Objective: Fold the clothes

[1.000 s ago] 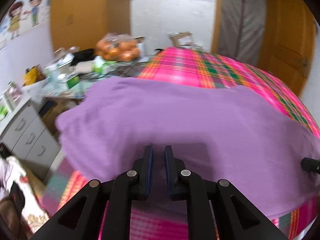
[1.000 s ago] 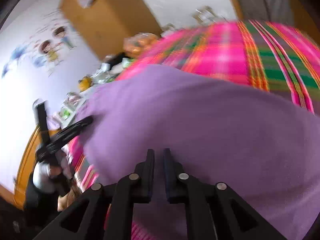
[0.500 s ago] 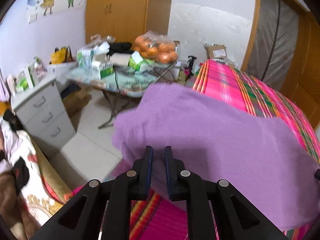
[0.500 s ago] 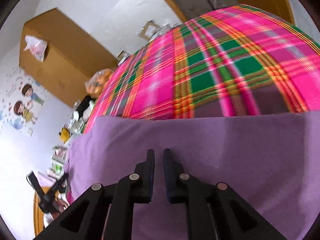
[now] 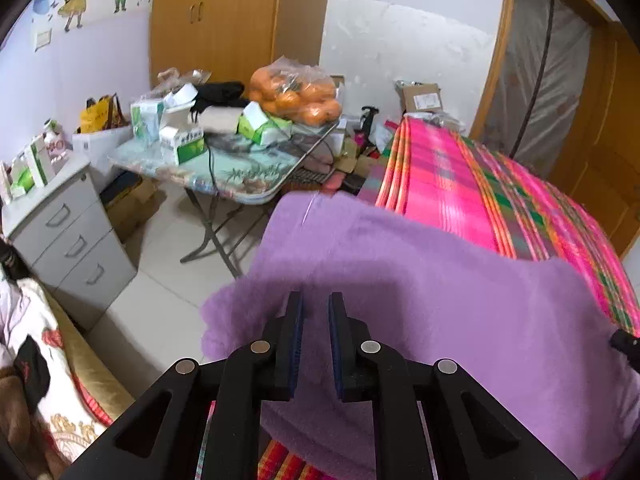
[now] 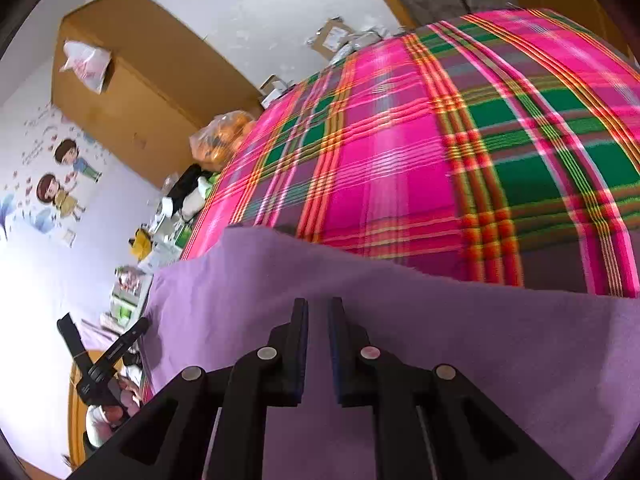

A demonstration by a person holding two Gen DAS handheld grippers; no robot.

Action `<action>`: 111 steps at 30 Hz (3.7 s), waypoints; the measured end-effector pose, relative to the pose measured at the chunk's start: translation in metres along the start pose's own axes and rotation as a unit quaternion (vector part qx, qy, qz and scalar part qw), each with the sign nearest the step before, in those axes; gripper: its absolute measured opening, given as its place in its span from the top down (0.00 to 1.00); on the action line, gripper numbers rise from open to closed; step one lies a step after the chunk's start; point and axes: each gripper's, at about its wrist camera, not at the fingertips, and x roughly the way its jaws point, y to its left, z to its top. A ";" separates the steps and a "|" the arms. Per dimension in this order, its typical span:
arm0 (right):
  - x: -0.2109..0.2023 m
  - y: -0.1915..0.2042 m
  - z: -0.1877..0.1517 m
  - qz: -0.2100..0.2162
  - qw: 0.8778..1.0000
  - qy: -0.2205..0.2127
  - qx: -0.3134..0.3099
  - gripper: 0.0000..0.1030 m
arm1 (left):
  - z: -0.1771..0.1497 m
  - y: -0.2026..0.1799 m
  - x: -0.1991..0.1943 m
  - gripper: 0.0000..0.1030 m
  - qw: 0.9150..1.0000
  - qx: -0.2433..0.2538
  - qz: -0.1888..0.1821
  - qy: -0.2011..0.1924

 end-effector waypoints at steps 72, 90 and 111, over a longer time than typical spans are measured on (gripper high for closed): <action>-0.027 0.056 -0.055 0.144 0.976 0.036 -0.161 0.85 | -0.050 0.091 -0.009 0.51 0.954 -0.271 -0.124 0.027; -0.021 0.053 -0.054 0.135 0.980 0.040 -0.143 0.85 | -0.028 0.092 0.007 0.77 0.944 -0.299 -0.139 0.007; -0.033 0.026 -0.052 0.124 0.989 0.013 -0.085 0.85 | 0.032 -0.015 -0.061 0.79 0.951 -0.097 -0.285 -0.070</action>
